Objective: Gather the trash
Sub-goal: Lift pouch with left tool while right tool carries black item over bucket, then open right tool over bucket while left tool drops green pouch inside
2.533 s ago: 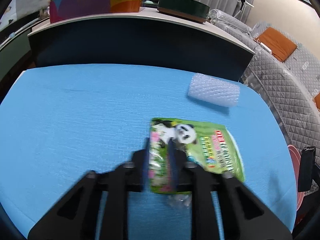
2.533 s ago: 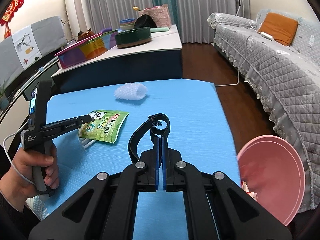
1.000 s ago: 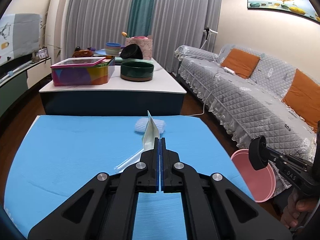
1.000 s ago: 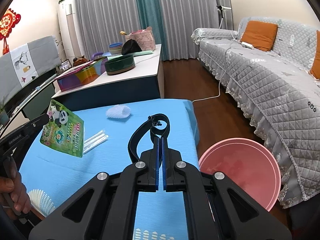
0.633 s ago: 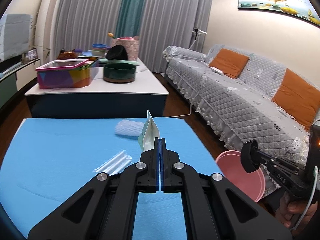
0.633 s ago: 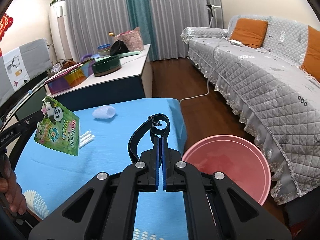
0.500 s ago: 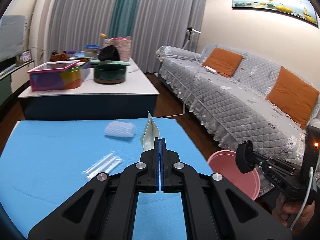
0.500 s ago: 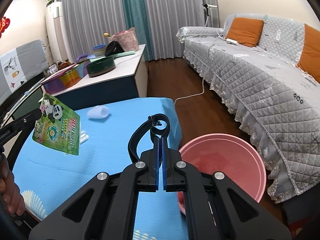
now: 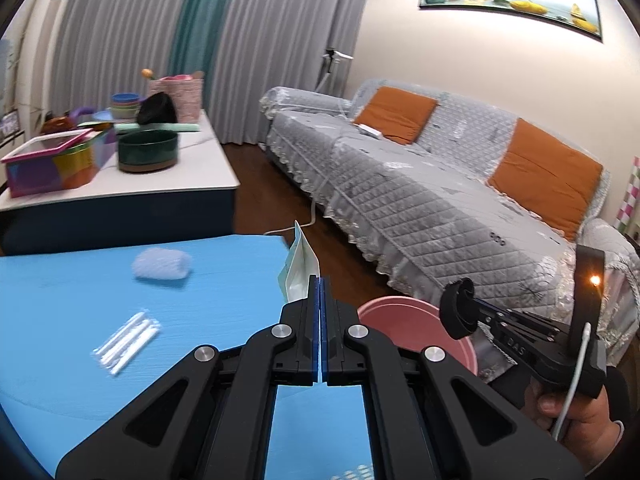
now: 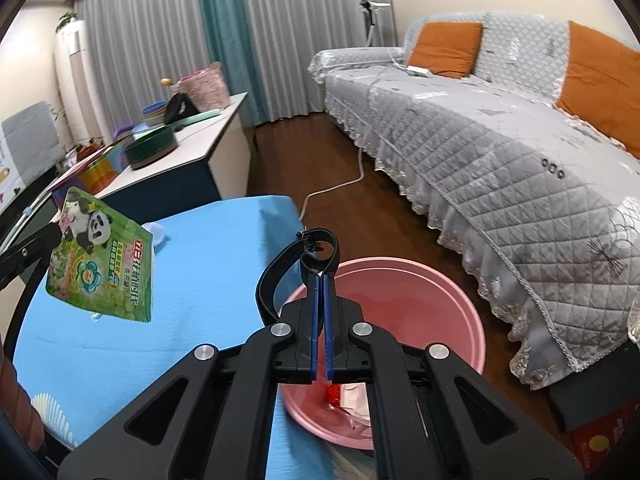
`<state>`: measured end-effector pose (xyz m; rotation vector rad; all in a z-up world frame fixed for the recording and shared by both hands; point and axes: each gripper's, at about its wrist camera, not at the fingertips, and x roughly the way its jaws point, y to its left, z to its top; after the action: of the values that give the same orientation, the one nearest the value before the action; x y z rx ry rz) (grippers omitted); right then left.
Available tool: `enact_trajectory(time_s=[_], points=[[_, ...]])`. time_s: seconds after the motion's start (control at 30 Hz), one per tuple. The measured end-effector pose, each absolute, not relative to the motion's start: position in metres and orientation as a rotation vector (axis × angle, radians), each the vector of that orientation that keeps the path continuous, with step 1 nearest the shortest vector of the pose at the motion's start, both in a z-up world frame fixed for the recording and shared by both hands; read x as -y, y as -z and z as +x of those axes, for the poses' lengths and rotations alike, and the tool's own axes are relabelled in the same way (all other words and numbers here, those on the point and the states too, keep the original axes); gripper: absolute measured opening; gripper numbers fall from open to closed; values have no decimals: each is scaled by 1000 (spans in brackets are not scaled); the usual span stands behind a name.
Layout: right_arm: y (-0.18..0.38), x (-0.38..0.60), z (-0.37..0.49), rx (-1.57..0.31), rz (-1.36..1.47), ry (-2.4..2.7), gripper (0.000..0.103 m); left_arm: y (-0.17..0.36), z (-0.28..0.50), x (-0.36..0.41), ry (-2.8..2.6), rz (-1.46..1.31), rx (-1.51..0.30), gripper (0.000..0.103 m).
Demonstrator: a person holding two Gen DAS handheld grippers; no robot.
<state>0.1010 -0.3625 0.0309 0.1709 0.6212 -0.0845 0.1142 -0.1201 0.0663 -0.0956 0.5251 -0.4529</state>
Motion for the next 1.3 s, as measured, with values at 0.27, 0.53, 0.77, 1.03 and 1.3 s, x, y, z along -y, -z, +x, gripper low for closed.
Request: enact_trajectory(time_s=[0.27, 0.53, 0.77, 1.03, 1.3], points=[[-30, 391, 96, -613, 205, 128, 3, -65, 118, 159, 541, -72, -541, 0], [-22, 413, 97, -636, 222, 151, 3, -57, 127, 193, 603, -61, -571, 0], [-13, 428, 99, -659, 229, 162, 3, -48, 138, 222, 652, -52, -607, 0], [-2, 439, 105, -701, 234, 152, 7, -30, 146, 249, 690, -7, -673, 0], [-1, 442, 108, -709, 254, 181, 33, -31, 151, 230, 659, -70, -704, 15]])
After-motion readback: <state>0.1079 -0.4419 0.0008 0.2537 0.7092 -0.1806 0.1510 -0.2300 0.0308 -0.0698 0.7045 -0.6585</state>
